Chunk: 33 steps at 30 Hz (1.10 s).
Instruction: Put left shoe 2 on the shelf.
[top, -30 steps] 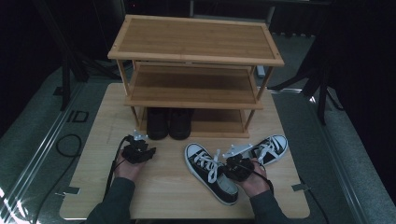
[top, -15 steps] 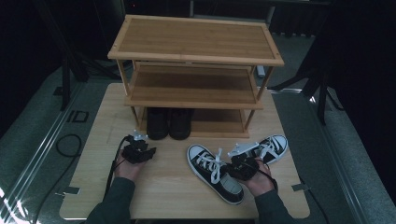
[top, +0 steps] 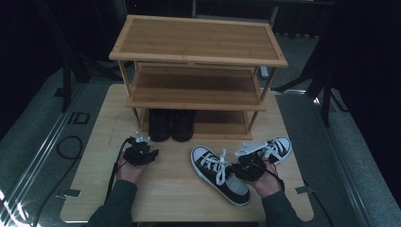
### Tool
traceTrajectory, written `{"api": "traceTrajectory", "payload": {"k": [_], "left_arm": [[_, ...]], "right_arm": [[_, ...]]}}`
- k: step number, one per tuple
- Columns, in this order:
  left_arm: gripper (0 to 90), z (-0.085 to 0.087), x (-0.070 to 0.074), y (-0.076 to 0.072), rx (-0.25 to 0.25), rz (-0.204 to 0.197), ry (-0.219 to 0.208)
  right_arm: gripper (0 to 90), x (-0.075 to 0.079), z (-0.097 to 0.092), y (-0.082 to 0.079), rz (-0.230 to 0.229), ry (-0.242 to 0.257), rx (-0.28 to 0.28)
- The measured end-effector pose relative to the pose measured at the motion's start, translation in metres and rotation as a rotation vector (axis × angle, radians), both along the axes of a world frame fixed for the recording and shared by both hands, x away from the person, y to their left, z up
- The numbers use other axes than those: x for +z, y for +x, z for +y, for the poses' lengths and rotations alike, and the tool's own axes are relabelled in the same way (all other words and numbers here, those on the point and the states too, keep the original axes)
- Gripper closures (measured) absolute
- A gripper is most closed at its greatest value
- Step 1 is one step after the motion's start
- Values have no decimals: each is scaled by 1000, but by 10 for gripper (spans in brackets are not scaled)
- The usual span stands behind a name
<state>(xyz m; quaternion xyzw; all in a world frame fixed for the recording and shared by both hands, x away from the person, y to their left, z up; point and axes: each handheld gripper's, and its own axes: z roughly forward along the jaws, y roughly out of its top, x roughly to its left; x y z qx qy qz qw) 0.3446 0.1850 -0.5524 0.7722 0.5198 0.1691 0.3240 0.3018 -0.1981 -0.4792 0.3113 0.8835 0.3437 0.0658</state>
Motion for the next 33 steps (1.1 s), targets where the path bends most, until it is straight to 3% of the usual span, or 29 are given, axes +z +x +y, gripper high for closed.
{"api": "traceTrajectory", "payload": {"k": [13,33], "left_arm": [[578,-3,14,-4,-34,-23,-30],[576,-6,14,-5,-44,-24,-39]], "right_arm": [[879,12,-3,2,-9,14,25],[878,47,-8,10,-42,66,52]]}}
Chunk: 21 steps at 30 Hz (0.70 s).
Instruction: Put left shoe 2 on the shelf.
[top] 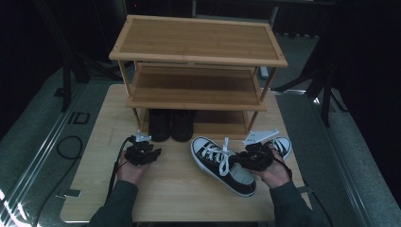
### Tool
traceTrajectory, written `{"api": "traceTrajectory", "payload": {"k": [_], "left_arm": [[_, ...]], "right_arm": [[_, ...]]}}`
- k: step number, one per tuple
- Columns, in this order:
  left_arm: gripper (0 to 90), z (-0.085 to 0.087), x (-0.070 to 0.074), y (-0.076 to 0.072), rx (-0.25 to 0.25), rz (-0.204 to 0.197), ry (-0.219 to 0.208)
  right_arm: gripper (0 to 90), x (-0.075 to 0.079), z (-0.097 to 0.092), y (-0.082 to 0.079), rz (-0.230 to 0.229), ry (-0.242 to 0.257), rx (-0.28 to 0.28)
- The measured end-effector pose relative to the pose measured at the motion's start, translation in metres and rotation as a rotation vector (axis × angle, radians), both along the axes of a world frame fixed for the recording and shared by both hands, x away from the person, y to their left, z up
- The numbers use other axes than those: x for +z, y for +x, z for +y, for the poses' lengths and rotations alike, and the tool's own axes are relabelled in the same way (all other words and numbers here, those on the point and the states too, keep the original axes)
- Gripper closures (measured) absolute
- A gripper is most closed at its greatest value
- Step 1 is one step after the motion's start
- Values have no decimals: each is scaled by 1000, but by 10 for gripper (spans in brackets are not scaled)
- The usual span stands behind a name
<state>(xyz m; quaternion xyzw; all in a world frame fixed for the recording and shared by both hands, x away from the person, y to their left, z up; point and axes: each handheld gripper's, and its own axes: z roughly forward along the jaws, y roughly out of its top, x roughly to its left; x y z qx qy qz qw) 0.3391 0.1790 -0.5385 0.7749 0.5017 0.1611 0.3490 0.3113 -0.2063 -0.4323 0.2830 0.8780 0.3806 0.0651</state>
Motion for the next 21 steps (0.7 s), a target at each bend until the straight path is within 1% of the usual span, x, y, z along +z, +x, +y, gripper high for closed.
{"api": "traceTrajectory", "payload": {"k": [3,6,13,14,18,21], "left_arm": [[576,0,0,0,0,1,-2],[576,0,-1,-1,-2,3,-1],[576,1,0,-2,2,1,-8],[576,1,0,-2,3,2,-9],[576,1,0,-2,2,4,-8],[576,1,-1,-2,3,3,-10]], "right_arm": [[878,6,1,2,-9,4,11],[879,11,2,4,-8,13,10],[879,20,2,10,-21,43,9],[879,24,3,12,-25,50,9],[879,28,4,15,-29,57,10],[879,33,5,19,-32,66,11]]}}
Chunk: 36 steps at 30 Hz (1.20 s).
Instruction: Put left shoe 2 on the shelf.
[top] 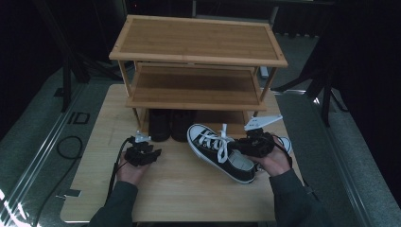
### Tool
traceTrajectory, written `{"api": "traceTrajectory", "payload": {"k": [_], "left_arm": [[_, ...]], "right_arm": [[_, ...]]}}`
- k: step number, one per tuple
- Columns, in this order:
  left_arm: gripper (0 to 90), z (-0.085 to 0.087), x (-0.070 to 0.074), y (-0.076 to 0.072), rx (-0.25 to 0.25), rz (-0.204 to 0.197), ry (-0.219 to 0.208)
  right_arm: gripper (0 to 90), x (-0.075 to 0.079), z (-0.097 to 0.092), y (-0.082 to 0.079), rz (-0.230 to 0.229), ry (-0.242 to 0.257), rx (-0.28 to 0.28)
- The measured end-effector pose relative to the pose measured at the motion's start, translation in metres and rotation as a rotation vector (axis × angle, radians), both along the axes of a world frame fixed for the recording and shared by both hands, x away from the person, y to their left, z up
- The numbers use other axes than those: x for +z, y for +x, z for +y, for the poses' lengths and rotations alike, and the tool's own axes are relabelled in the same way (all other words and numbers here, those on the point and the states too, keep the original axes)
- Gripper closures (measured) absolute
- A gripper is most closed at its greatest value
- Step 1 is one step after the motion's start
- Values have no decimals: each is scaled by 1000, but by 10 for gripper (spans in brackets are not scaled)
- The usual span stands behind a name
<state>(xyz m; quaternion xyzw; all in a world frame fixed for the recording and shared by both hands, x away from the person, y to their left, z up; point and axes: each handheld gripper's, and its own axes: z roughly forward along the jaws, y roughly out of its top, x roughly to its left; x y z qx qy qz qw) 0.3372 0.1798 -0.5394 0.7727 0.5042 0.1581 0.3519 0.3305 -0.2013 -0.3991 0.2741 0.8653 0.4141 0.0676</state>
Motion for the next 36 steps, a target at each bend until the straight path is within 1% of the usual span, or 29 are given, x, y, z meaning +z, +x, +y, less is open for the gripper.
{"api": "traceTrajectory", "payload": {"k": [3,8,9,14,15,16,17,20,24,30,33,35,36], "left_arm": [[576,0,0,0,0,0,-1],[576,0,0,0,0,3,-1],[576,0,0,0,0,3,-1],[576,0,-1,0,-1,5,0],[576,0,-1,0,-1,5,0],[576,0,-1,0,0,5,0],[576,0,-1,0,-1,5,0],[576,1,0,0,0,4,2],[576,1,0,0,1,5,1],[576,0,-1,1,1,6,1],[576,0,-1,1,-2,6,3],[576,-1,-1,1,-3,6,4],[576,0,-1,1,-2,7,3]], "right_arm": [[879,3,1,1,-5,8,0],[879,15,2,4,-20,27,7],[879,15,2,4,-20,27,7],[879,29,4,5,-40,44,16],[879,29,4,5,-40,44,16],[879,32,4,5,-44,47,18],[879,38,5,6,-51,55,19],[879,44,7,8,-63,60,23],[879,53,10,13,-79,59,28],[879,66,10,25,-87,70,28],[879,73,11,31,-96,80,15],[879,75,11,33,-99,81,9],[879,78,12,38,-108,84,-8]]}}
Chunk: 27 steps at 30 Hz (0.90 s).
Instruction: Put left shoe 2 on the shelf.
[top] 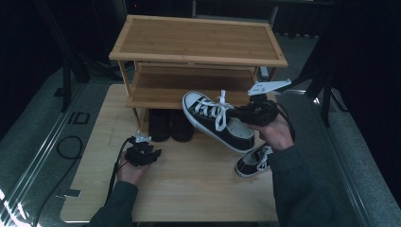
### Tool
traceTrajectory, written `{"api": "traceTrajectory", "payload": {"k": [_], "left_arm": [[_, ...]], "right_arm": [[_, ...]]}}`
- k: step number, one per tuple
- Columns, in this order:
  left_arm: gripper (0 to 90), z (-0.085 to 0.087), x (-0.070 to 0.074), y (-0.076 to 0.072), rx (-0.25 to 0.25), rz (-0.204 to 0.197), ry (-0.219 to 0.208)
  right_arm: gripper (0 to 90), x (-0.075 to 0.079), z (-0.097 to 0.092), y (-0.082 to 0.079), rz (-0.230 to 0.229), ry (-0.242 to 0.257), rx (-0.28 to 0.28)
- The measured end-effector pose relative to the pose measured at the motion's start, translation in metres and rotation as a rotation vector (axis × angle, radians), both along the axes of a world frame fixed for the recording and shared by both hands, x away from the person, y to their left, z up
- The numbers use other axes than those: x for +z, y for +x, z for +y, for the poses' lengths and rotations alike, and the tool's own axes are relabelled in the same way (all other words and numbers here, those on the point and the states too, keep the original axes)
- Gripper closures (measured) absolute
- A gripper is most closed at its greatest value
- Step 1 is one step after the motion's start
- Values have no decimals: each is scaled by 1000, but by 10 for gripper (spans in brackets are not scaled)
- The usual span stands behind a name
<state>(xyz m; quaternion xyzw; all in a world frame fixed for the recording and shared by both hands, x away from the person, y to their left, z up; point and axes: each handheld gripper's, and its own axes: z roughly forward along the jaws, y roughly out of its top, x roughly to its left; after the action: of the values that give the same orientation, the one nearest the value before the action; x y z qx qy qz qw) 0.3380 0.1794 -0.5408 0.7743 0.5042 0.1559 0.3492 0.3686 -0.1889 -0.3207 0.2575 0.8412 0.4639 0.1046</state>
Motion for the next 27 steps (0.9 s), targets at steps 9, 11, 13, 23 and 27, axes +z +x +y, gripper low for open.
{"api": "traceTrajectory", "payload": {"k": [9,11,13,23,27], "left_arm": [[576,1,0,0,1,3,0],[575,1,0,0,1,3,-1],[575,1,0,0,0,2,-2],[576,1,0,0,-2,1,-5],[575,0,1,-1,-5,-3,-5]], "right_arm": [[878,0,12,26,-16,-20,-111],[878,-1,16,29,-30,-27,-138],[878,-2,20,33,-31,-15,-159],[878,-6,38,45,-88,-18,-291],[878,-13,37,51,-69,-18,-331]]}}
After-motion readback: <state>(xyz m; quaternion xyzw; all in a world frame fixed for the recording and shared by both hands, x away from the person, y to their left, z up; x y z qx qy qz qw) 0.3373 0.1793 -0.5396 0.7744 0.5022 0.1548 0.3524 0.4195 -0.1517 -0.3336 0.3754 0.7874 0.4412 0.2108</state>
